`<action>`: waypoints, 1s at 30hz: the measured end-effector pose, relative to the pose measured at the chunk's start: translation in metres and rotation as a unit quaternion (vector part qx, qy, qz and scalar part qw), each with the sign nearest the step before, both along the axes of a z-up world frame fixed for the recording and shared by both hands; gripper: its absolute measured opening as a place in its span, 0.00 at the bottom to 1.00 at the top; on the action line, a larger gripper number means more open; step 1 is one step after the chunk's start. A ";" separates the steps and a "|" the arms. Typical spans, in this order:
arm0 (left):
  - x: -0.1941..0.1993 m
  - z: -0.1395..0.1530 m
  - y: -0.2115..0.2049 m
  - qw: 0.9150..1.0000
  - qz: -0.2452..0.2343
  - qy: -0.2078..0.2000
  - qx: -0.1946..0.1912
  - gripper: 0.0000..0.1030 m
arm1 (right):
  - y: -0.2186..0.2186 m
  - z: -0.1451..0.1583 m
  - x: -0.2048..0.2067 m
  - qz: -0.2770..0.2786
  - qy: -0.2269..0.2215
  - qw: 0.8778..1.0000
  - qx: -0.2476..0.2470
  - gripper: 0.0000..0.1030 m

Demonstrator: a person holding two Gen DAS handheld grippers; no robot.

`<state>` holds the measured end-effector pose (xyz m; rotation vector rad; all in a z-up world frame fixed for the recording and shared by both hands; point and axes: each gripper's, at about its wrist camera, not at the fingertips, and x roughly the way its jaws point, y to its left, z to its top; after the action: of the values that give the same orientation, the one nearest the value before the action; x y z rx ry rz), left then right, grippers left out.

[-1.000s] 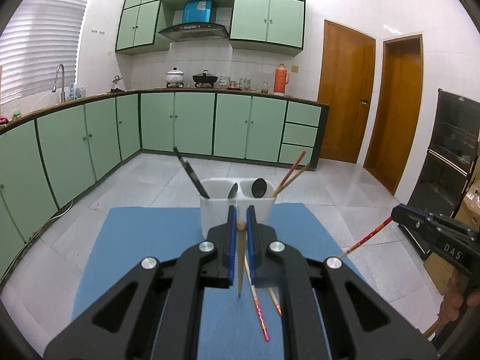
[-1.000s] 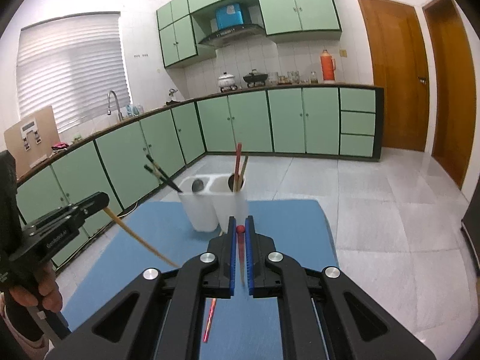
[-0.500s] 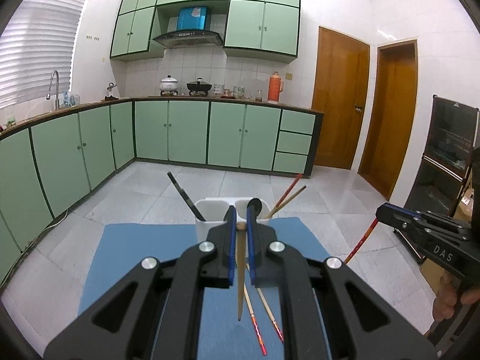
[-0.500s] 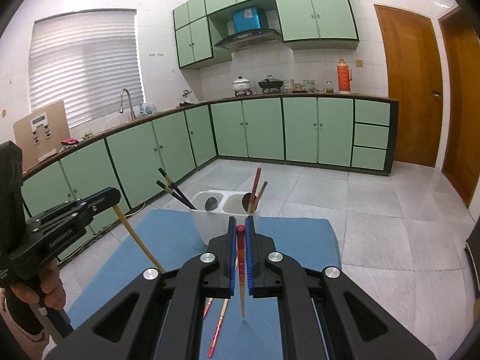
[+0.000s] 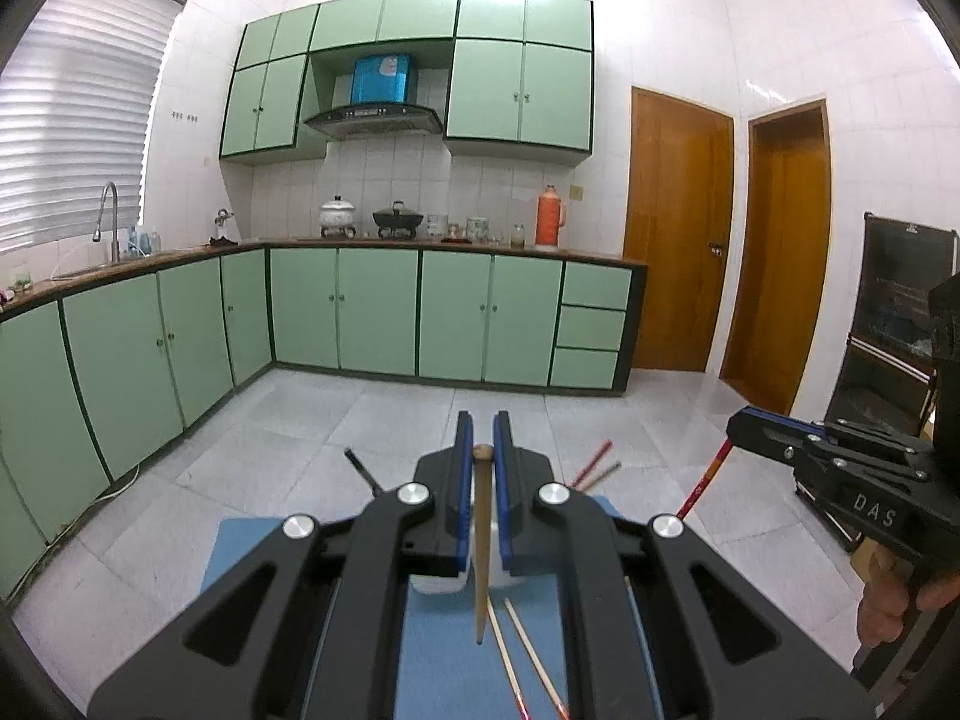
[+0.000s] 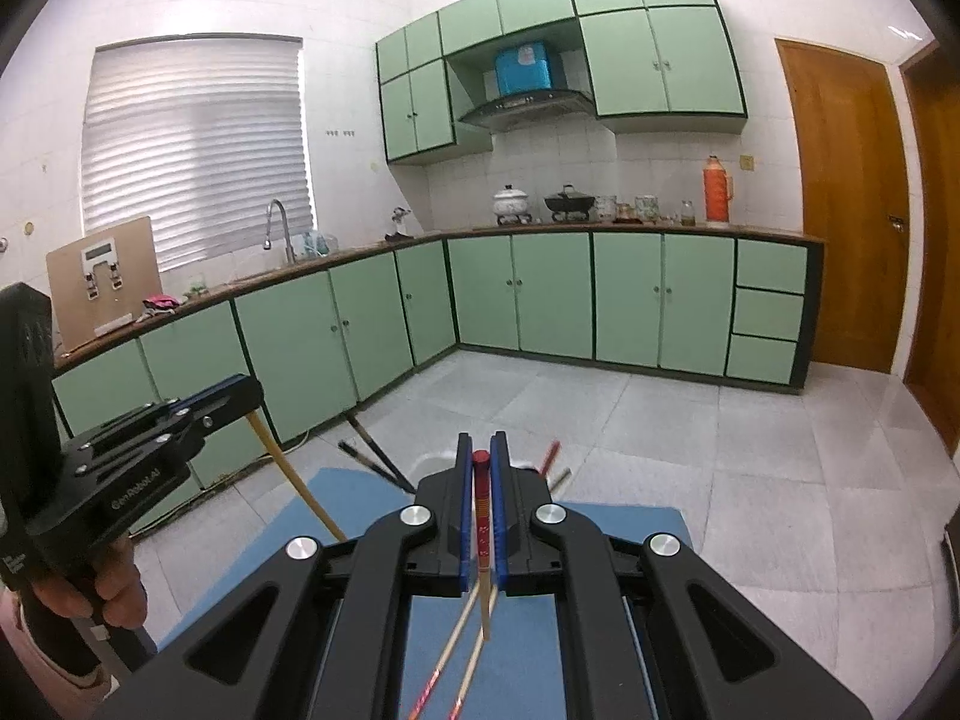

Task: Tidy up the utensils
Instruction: 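Carry both held chopsticks up over the white holder with both tools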

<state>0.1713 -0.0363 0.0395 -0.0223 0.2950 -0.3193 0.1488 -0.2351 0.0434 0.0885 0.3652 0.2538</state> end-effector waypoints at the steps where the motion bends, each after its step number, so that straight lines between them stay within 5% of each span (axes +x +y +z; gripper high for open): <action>1: 0.003 0.003 0.000 1.000 0.001 -0.002 -0.002 0.05 | 0.001 0.003 0.003 0.001 -0.003 1.000 -0.001 0.05; 18: 0.058 0.068 -0.007 0.997 0.021 -0.073 -0.020 0.05 | 0.008 0.059 0.076 -0.010 -0.052 0.999 -0.005 0.05; 30: 0.134 0.019 -0.027 0.999 0.032 -0.037 -0.006 0.05 | 0.025 0.012 0.140 -0.012 -0.020 0.999 -0.024 0.05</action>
<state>0.3049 -0.0631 0.0589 -0.0316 0.2193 -0.2572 0.2892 -0.2104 0.0558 0.0409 0.3300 0.2233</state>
